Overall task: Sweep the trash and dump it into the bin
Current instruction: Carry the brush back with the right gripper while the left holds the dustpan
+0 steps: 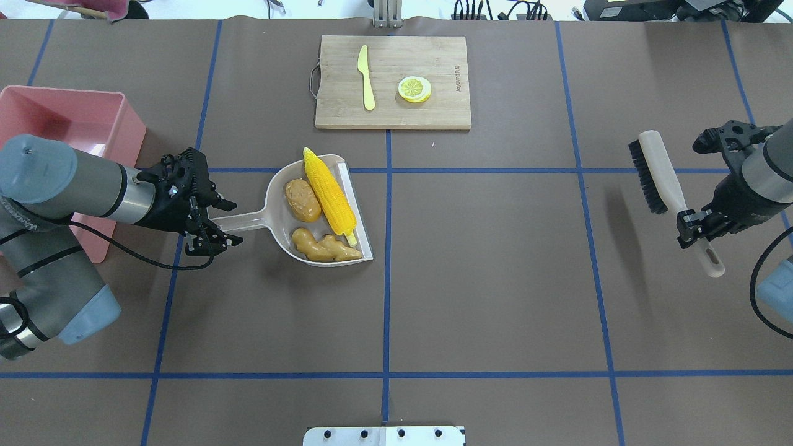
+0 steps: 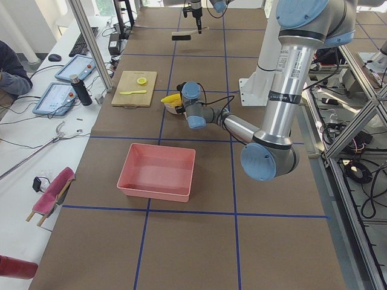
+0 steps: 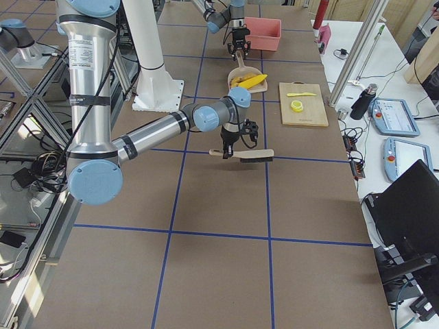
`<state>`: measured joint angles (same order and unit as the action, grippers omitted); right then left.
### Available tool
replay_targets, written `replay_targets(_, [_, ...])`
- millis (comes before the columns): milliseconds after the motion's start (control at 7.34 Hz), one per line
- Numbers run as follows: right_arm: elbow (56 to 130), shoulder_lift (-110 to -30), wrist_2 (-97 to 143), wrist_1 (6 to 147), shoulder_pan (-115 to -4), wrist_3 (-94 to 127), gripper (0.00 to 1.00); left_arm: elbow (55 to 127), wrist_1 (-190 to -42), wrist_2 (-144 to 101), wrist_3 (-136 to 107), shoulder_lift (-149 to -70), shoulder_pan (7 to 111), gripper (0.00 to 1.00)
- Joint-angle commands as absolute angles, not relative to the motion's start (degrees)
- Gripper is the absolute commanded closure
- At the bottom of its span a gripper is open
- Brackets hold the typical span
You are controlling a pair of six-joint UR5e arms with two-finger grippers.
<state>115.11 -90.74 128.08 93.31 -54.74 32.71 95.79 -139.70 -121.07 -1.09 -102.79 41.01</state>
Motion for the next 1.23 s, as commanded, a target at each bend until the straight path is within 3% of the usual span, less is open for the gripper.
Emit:
replay_targets(0, [111.29,-90.88,129.19,88.36,-54.67,33.48,1.00,95.89,-137.04,-120.94,-0.70,-102.13,41.04,0.20])
replay_targets(136, [110.49,-90.88,129.55,87.98,-54.67,33.66,1.00,95.71,-136.33,-121.02,-0.70,-102.13,41.04,0.18])
replay_targets(272, [109.17,-90.88,129.46,86.93,-54.58,33.58,1.00,95.89,-136.23,-121.03,-0.79,-102.13,41.04,0.28])
replay_targets(545, [106.71,-90.79,129.46,84.73,-54.41,33.57,1.00,96.41,-136.14,-121.46,-1.32,-102.04,41.04,0.85])
replay_targets(681, [106.26,-90.70,129.38,84.64,-54.23,33.57,1.00,96.59,-136.23,-121.46,-1.32,-102.04,41.04,1.00])
replay_targets(1089, [105.73,-90.62,129.37,84.73,-53.44,33.66,1.00,97.20,-136.84,-121.29,-1.06,-102.04,41.13,1.00])
